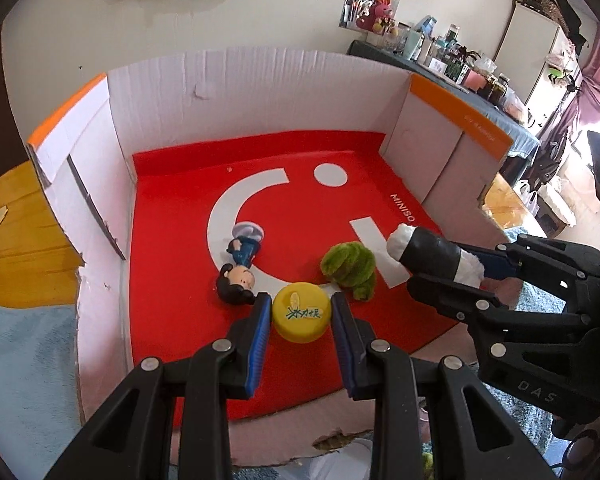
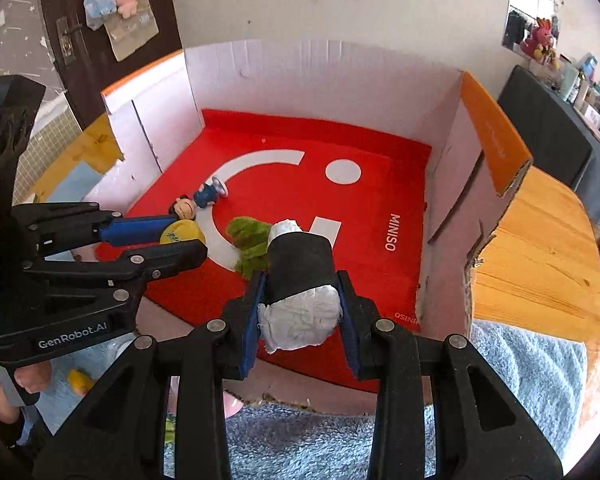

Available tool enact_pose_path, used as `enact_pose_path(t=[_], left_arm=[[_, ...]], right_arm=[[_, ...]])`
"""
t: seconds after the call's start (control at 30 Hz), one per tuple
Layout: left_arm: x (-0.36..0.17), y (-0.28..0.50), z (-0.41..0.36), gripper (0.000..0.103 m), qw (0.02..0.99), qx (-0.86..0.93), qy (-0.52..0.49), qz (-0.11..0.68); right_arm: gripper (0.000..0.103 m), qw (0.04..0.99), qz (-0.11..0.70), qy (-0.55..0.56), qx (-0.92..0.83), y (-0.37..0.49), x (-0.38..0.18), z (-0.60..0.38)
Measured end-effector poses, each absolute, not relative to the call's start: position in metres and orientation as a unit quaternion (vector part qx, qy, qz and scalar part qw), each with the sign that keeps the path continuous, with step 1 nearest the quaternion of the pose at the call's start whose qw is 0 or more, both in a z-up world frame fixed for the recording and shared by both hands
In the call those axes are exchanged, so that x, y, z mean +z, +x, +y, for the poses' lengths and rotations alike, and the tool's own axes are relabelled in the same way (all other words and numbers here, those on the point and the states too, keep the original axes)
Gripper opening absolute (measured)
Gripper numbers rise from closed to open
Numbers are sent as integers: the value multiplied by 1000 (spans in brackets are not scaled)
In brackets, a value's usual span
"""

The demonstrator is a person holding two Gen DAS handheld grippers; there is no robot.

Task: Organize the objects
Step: 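Lower the yellow lid and the black-and-white plush onto the red floor beside the figurine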

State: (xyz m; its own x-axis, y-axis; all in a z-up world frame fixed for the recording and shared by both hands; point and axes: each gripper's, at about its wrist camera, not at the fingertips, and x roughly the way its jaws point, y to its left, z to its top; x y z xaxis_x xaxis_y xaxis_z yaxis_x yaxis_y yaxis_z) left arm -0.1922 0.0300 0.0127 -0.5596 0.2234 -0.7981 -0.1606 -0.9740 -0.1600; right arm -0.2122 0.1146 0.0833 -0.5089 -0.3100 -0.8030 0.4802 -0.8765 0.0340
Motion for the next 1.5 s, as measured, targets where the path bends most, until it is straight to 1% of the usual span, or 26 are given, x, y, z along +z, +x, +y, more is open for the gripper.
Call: enact_pose_path(t=[0.67, 0.93, 1.5], left_arm=[[4, -209, 18, 32, 90, 880, -465, -32], [3, -210, 18, 32, 89, 881, -464, -31], [3, -212, 18, 32, 85, 883, -461, -31]], right_arm=[[32, 245, 76, 478, -840, -230, 68, 105], [32, 253, 62, 482, -837, -234, 67, 107], [33, 251, 66, 477, -840, -232, 68, 107]])
